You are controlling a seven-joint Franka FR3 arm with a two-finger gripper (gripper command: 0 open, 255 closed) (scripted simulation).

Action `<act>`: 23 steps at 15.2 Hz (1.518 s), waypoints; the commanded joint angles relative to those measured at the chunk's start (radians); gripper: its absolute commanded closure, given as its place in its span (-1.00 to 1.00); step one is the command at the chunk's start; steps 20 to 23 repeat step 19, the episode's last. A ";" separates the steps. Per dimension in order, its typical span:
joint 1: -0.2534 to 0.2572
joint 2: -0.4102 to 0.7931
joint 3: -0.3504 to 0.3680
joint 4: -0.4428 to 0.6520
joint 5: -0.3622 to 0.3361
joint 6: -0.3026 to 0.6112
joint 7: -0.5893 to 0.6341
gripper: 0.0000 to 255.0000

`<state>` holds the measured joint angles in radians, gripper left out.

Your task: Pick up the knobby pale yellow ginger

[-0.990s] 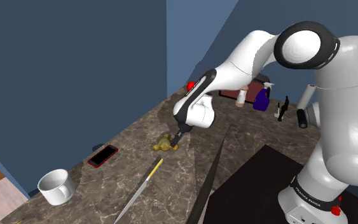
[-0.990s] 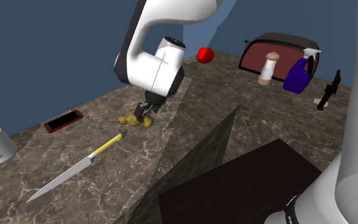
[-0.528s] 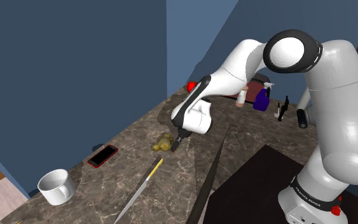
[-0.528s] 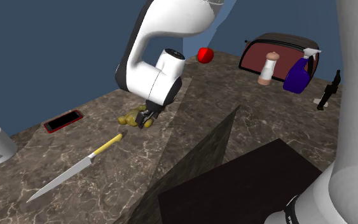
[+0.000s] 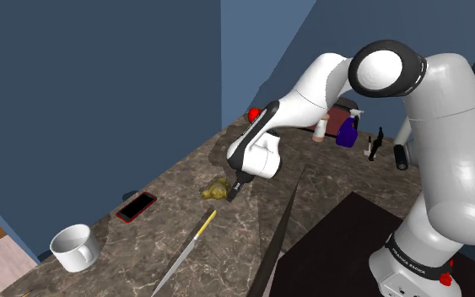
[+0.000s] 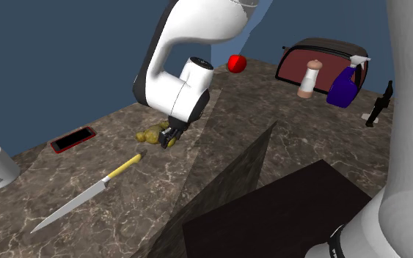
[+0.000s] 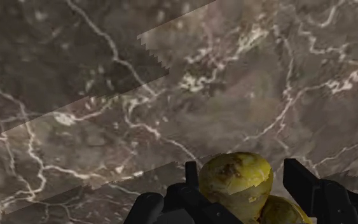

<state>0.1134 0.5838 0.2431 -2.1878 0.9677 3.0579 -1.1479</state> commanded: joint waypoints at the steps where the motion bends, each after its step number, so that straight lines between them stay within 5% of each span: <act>1: 0.000 0.000 0.000 0.000 0.000 0.000 0.000 1.00; 17: 0.134 -0.219 -0.163 -0.086 -0.165 -0.148 0.216 1.00; 23: 0.135 -0.221 -0.165 -0.087 -0.167 -0.150 0.219 1.00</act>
